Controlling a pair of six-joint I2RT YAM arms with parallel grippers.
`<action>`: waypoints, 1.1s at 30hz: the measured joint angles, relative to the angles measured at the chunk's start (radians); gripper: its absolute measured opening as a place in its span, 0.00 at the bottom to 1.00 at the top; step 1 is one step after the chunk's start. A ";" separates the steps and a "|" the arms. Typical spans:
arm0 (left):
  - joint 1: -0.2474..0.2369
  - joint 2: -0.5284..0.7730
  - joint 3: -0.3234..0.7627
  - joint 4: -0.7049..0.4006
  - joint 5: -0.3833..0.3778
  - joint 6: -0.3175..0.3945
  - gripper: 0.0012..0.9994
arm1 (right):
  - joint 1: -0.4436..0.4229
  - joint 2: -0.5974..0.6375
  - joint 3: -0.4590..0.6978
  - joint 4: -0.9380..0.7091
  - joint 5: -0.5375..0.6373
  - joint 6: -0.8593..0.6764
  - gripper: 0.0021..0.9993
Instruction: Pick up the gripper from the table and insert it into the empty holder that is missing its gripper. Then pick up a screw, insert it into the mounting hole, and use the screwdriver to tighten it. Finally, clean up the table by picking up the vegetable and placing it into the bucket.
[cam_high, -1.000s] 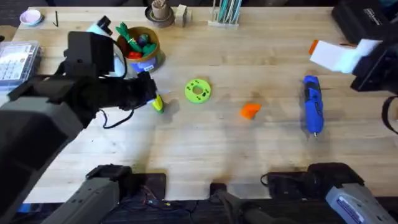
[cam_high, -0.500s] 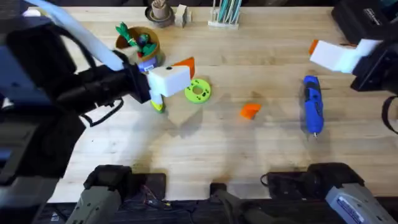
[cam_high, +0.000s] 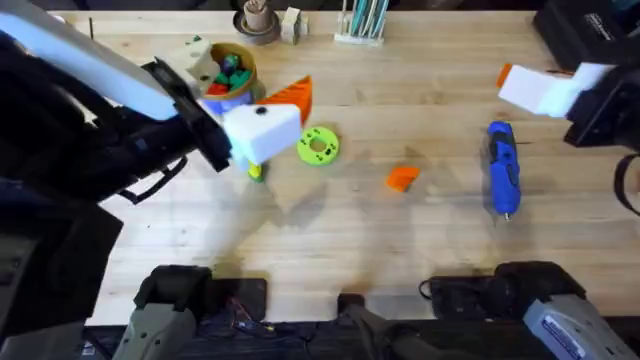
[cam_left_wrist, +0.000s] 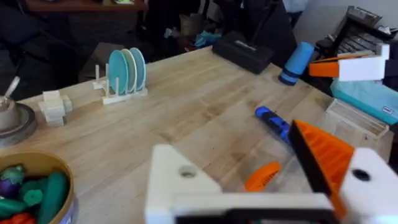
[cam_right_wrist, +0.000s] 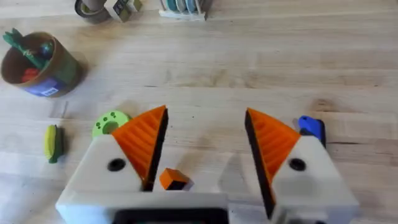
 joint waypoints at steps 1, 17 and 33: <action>0.000 0.000 0.000 -0.008 0.000 0.002 0.70 | 0.000 0.000 0.000 0.000 0.000 0.000 0.78; -0.011 0.001 0.000 -0.124 -0.054 0.067 0.99 | 0.000 0.000 0.000 0.000 0.000 0.000 0.79; -0.014 -0.277 -0.237 0.063 -0.141 0.219 0.99 | 0.000 0.000 0.000 0.000 0.000 0.000 0.78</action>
